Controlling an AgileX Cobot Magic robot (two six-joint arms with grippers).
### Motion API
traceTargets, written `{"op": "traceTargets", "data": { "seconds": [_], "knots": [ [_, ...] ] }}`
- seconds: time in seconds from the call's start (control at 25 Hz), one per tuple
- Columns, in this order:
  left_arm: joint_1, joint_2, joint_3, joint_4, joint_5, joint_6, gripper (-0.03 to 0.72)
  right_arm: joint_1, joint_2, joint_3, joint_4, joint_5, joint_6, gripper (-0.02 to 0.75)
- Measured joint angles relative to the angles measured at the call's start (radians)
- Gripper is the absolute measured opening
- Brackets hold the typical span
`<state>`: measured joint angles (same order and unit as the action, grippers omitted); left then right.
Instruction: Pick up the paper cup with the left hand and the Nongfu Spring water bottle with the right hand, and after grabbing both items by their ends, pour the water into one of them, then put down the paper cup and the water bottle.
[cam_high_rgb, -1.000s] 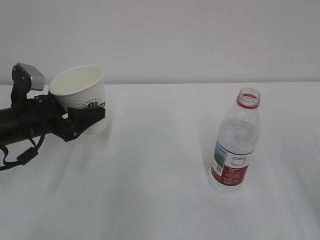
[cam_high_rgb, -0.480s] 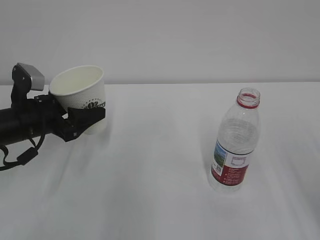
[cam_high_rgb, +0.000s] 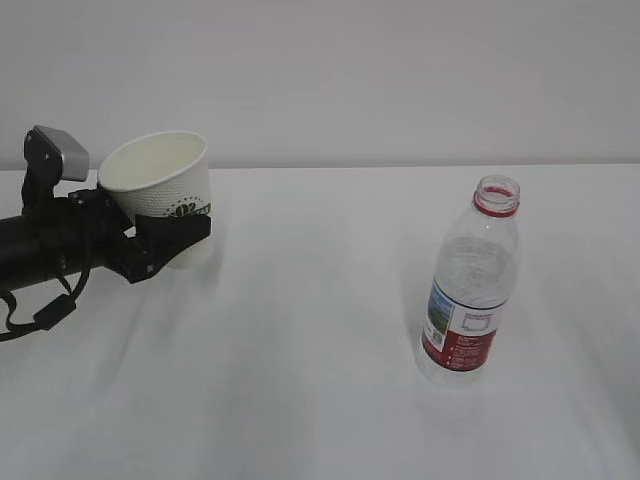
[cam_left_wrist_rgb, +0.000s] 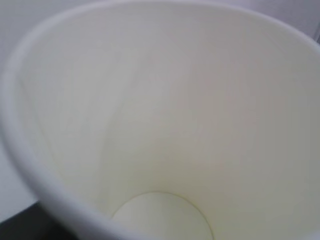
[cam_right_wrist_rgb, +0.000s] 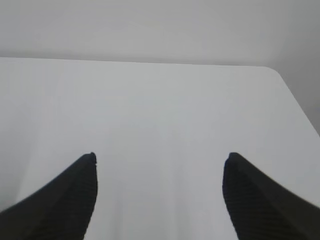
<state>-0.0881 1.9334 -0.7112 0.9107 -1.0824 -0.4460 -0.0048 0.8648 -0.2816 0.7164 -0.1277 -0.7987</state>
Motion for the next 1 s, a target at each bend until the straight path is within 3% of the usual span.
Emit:
{"op": "traceTargets", "data": {
  "seconds": [0.2, 0.32, 0.56, 0.68, 1.0],
  "knots": [
    [0.0, 0.0, 0.0, 0.0, 0.0, 0.0, 0.531, 0.0, -0.028, 0.0, -0.026, 0.0, 0.0, 0.587],
    [0.0, 0.0, 0.0, 0.0, 0.0, 0.0, 0.531, 0.0, -0.07, 0.0, -0.111, 0.017, 0.055, 0.587],
    [0.0, 0.0, 0.0, 0.0, -0.01, -0.004, 0.531, 0.0, -0.113, 0.0, -0.601, 0.062, 0.519, 0.587],
    [0.0, 0.0, 0.0, 0.01, -0.014, -0.036, 0.531, 0.0, -0.113, 0.002, -0.769, 0.067, 0.691, 0.587],
    [0.0, 0.0, 0.0, 0.113, -0.022, -0.053, 0.531, 0.0, -0.113, 0.002, -0.826, 0.074, 0.756, 0.587]
  ]
}}
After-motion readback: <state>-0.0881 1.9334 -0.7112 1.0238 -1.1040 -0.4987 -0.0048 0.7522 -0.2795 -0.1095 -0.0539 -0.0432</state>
